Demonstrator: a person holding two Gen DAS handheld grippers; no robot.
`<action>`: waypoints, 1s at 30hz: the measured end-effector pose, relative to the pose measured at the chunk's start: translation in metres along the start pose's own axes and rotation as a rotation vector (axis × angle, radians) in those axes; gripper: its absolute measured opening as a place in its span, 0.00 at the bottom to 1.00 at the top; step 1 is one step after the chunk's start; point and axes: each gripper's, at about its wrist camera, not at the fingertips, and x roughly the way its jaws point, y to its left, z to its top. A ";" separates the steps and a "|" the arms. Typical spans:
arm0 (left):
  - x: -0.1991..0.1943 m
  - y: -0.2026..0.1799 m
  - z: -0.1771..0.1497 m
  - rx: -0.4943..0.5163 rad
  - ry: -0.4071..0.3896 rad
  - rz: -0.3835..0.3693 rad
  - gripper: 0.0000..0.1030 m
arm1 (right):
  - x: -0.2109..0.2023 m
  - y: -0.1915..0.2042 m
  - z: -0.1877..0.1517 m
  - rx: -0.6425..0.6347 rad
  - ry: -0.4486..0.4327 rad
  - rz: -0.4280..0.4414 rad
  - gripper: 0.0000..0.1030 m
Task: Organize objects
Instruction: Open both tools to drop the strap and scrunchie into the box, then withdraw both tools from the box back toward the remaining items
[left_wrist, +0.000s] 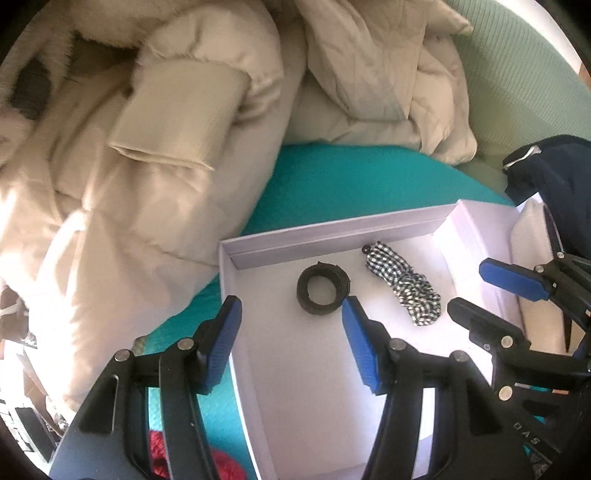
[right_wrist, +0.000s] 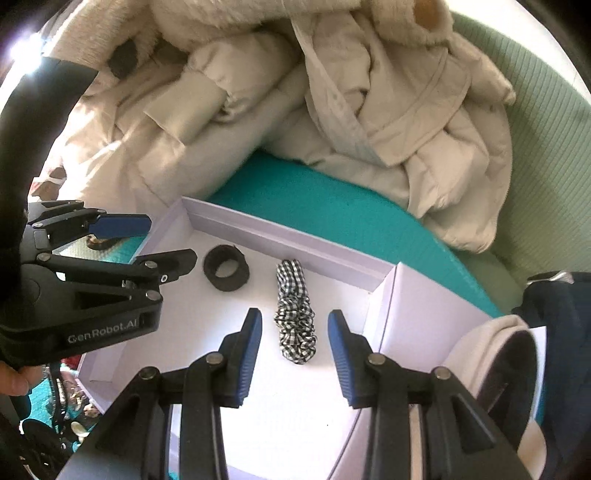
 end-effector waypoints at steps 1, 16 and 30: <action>-0.008 0.001 -0.001 -0.002 -0.007 0.003 0.53 | -0.001 -0.007 0.003 -0.004 -0.008 0.002 0.36; -0.120 0.028 -0.039 -0.031 -0.100 0.036 0.53 | -0.091 0.026 -0.009 -0.066 -0.103 0.003 0.36; -0.172 0.020 -0.097 -0.050 -0.135 0.051 0.53 | -0.130 0.052 -0.048 -0.112 -0.119 0.023 0.36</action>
